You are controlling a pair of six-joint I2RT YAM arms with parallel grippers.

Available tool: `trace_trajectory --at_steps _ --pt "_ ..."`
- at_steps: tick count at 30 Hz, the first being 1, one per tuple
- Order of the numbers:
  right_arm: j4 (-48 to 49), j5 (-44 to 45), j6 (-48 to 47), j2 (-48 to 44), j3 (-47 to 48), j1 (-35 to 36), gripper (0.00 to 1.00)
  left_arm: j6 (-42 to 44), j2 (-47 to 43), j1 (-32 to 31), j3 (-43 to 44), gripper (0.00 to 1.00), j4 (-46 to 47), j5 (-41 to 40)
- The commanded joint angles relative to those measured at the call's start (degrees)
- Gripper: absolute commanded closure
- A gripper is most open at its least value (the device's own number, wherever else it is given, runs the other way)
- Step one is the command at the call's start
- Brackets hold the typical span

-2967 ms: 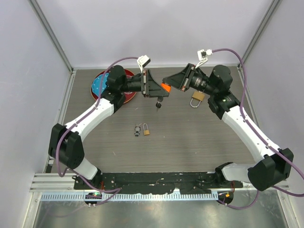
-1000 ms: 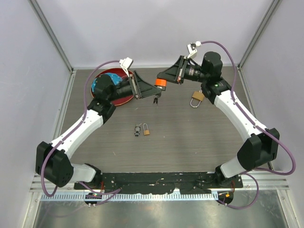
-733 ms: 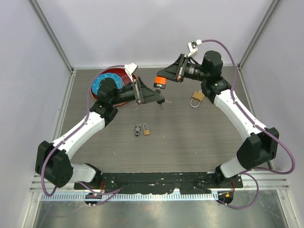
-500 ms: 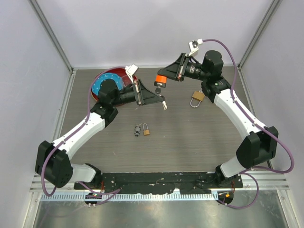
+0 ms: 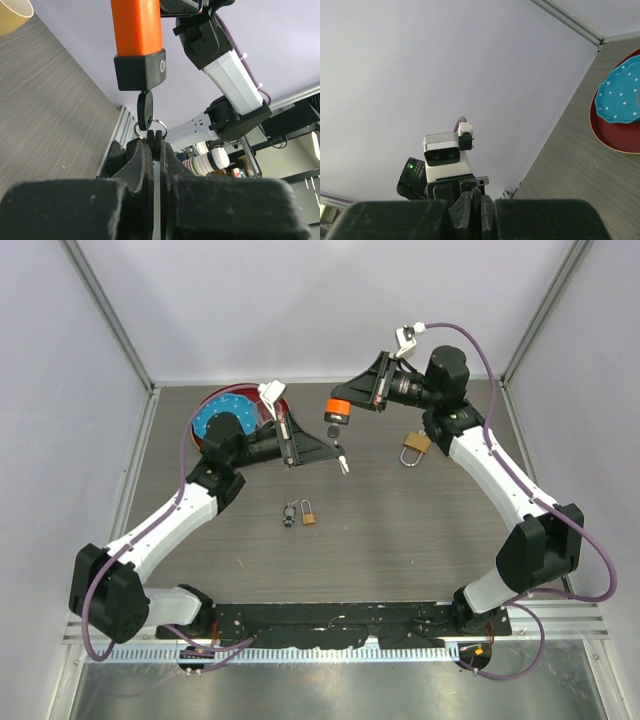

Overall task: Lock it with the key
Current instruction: Place the lock at the center of the board.

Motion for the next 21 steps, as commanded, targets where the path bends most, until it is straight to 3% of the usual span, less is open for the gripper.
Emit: trace_trajectory --at_steps 1,14,21 --pt "8.08 1.32 2.92 0.23 2.57 -1.16 0.98 -0.49 -3.4 -1.31 -2.19 1.0 1.82 2.57" --pt "9.14 0.27 3.36 1.38 2.58 -1.42 0.98 0.47 -7.7 -3.95 -9.31 1.0 -0.72 1.25" --pt "0.29 -0.52 -6.73 0.85 -4.71 -1.43 0.98 8.29 -7.97 -3.68 -8.08 1.0 -14.78 -3.84"
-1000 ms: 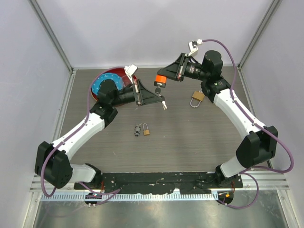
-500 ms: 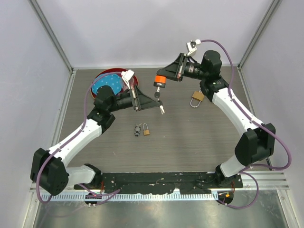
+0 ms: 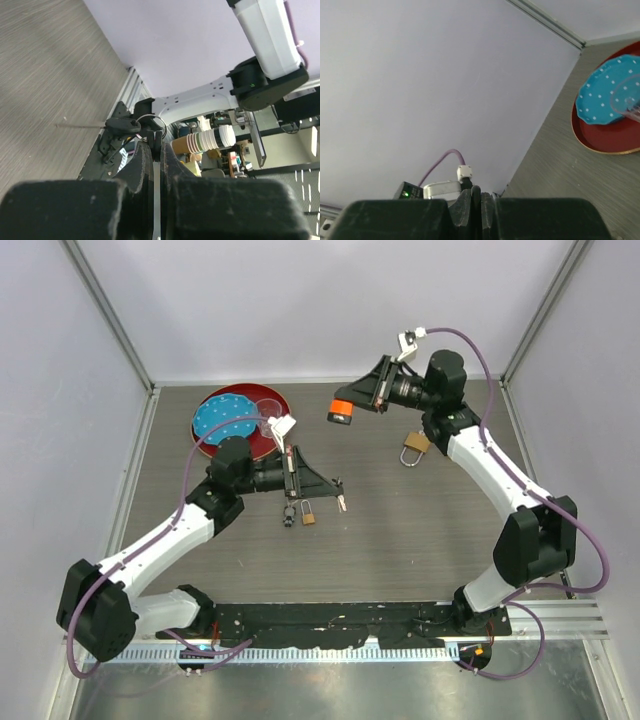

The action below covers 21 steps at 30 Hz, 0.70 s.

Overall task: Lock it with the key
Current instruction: Place the lock at the center of the board.

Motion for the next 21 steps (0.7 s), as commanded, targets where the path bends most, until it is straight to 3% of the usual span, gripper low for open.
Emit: trace_trajectory --at_steps 1,9,13,21 --pt "-4.85 -0.28 -8.49 -1.58 -5.0 0.06 0.98 5.93 -1.17 0.32 1.12 1.0 -9.43 -4.69" --pt "-11.35 2.44 -19.39 0.88 -16.08 2.69 0.98 9.72 0.76 3.39 0.68 1.0 -23.94 -13.84" --pt "-12.68 4.55 -24.32 4.83 -18.54 5.51 0.98 9.37 4.09 4.36 0.85 1.0 -25.09 -15.69" --pt "-5.56 4.38 -25.29 14.41 -22.42 7.71 0.98 8.32 17.1 4.8 4.63 1.0 -25.62 -16.92"
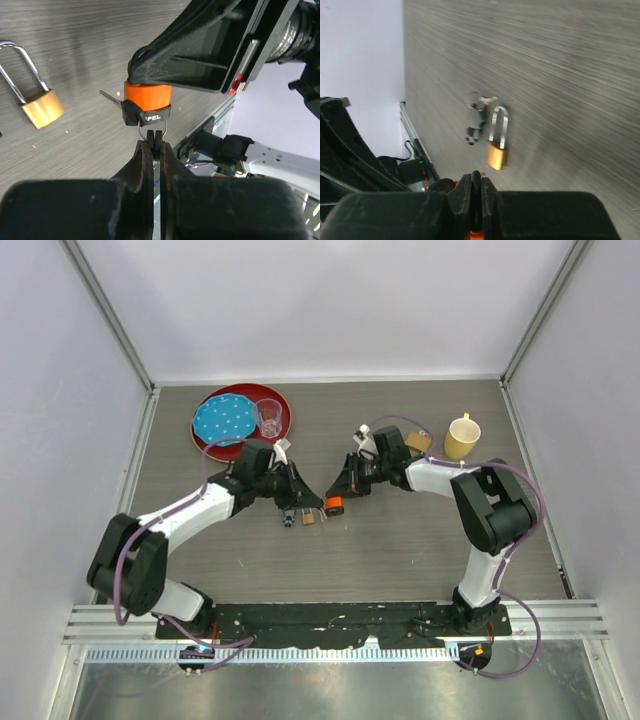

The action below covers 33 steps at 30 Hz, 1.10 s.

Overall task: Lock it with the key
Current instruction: Place the lock at the center of the board.

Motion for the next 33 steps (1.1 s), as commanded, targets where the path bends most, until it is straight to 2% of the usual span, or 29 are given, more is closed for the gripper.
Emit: trace_trajectory --at_steps 1,4,10,12,13,19,21,24,25,27,28,29,31,33 --pt "6.26 -0.13 -2.54 3.18 0.03 0.39 0.98 0.71 6.5 0.3 4.48 1.0 -0.51 -1.19" --pt "6.88 0.93 -2.89 5.64 0.03 0.56 0.97 1.84 9.93 0.3 6.32 1.0 -0.95 -2.41" --pt "8.29 2.16 -2.63 8.99 -0.41 0.56 0.83 6.94 15.21 0.3 9.92 1.0 -3.23 -3.91" --pt "7.68 3.38 -2.89 8.91 -0.67 0.56 0.73 8.26 17.24 0.38 10.28 1.0 -3.67 -4.26" --pt "7.32 4.17 -3.32 8.56 -0.76 0.47 0.64 8.79 17.68 0.38 10.63 1.0 -4.37 -4.79" --pt "2.41 7.6 -6.31 6.97 0.64 0.47 0.41 13.1 20.93 0.3 11.86 1.0 -7.54 -6.11" --pt "-0.58 9.27 -7.19 5.84 1.79 0.56 0.37 13.97 22.07 0.3 12.13 0.99 -7.98 -5.67" --pt "-5.15 12.26 -9.13 3.99 3.89 0.56 0.3 15.12 22.25 0.21 13.09 0.89 -9.03 -5.14" --pt "-7.68 13.92 -9.65 3.55 5.2 0.47 0.29 15.3 22.08 0.21 13.18 0.76 -9.12 -5.05" --pt "-9.63 15.77 -10.88 1.89 6.44 0.47 0.25 15.74 20.59 0.3 13.7 0.63 -9.39 -4.88" --pt "-10.95 16.83 -11.24 1.35 7.49 0.56 0.23 15.65 19.97 0.21 13.8 0.52 -9.39 -4.97" --pt "-11.48 18.14 -11.59 0.65 7.94 0.39 0.23 15.74 19.27 0.3 13.88 0.47 -9.21 -4.79" --pt "-13.32 19.47 -11.5 -0.67 10.04 0.12 0.2 15.56 17.86 0.3 14.85 0.37 -9.47 -4.7" --pt "-14.73 20.08 -11.24 -1.2 11.71 -0.58 0.2 15.39 16.98 0.3 15.9 0.34 -9.39 -4.26"
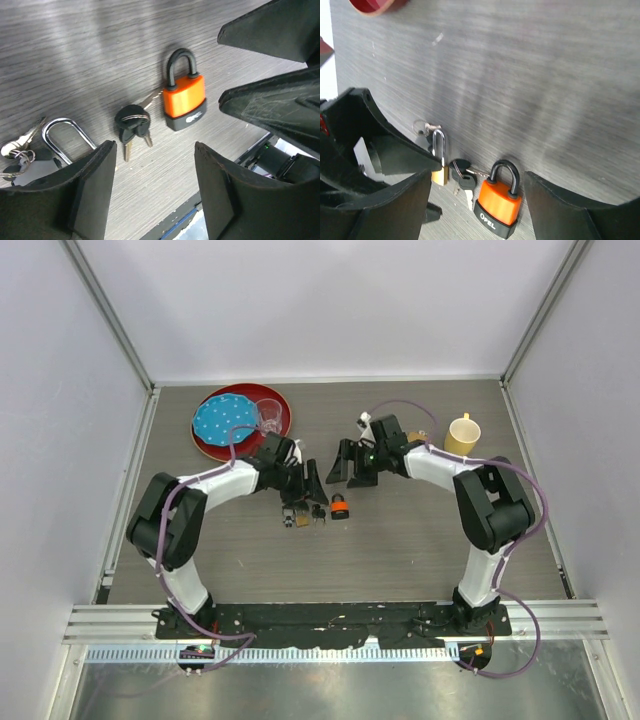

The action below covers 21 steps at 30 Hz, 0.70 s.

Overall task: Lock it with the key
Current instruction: Place the lock at the center of the board, then adjust the lock at the center of the board.

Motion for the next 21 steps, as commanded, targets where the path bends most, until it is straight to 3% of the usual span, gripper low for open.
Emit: trace_trajectory --at_steps 1,5,9,11,16,21 --pt "-5.6 5.38 -1.84 -5.24 7.15 -1.17 0.2 0.42 -4.83 0.3 3.93 0.32 0.53 1.46" --pt "-12.45 11.78 -3.24 -5.25 12.42 -3.63 0.2 -1.95 -5.62 0.82 5.77 0.31 2.64 3.84" --pt "-23.96 31.07 -10.09 -0.95 21.3 -4.78 0.22 -3.54 -7.03 1.61 7.53 0.3 3.97 5.16" --pt "-28.45 36.56 -13.08 3.51 25.69 -5.12 0.22 -3.72 -8.34 1.79 8.06 0.3 3.97 5.16" --pt "-34.61 41.94 -12.92 11.0 31.85 -6.8 0.27 -4.16 -11.16 2.05 7.98 0.28 3.79 5.33" --pt "-35.05 44.13 -12.21 13.03 31.69 -7.5 0.3 -4.24 -14.06 2.32 5.69 0.28 3.44 5.07"
